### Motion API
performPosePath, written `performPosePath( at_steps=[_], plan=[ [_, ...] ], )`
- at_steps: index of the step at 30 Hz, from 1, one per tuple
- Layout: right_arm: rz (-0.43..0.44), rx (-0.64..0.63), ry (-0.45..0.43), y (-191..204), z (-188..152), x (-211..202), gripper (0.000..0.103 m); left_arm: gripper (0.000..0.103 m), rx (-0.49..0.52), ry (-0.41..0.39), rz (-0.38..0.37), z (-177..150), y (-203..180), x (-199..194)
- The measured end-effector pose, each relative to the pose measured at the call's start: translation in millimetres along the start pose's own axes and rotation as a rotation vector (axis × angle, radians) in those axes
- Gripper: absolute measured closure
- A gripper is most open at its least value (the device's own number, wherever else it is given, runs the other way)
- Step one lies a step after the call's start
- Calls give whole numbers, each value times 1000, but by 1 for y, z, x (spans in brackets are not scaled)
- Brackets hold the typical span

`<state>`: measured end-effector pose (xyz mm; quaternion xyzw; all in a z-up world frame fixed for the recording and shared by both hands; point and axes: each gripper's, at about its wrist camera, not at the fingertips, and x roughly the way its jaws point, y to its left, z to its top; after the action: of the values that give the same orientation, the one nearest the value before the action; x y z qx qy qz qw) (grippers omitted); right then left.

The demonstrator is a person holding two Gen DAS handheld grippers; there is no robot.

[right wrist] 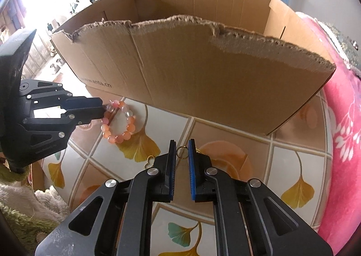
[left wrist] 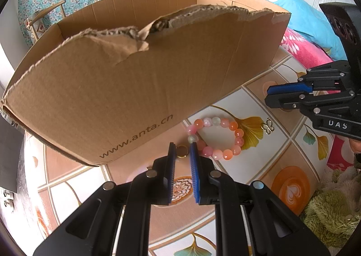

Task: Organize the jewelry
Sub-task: 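Lift the ring keychain with the right tool and carry it over the box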

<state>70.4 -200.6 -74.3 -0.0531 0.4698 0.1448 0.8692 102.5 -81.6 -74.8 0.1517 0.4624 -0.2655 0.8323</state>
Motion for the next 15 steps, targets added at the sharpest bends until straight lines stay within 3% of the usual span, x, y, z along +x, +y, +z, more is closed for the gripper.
performPosePath(
  at_steps=[15],
  plan=[
    [19,13,-49,-23,-2,-41,94,90,-24,-19,5,-3,1,-8]
  ],
)
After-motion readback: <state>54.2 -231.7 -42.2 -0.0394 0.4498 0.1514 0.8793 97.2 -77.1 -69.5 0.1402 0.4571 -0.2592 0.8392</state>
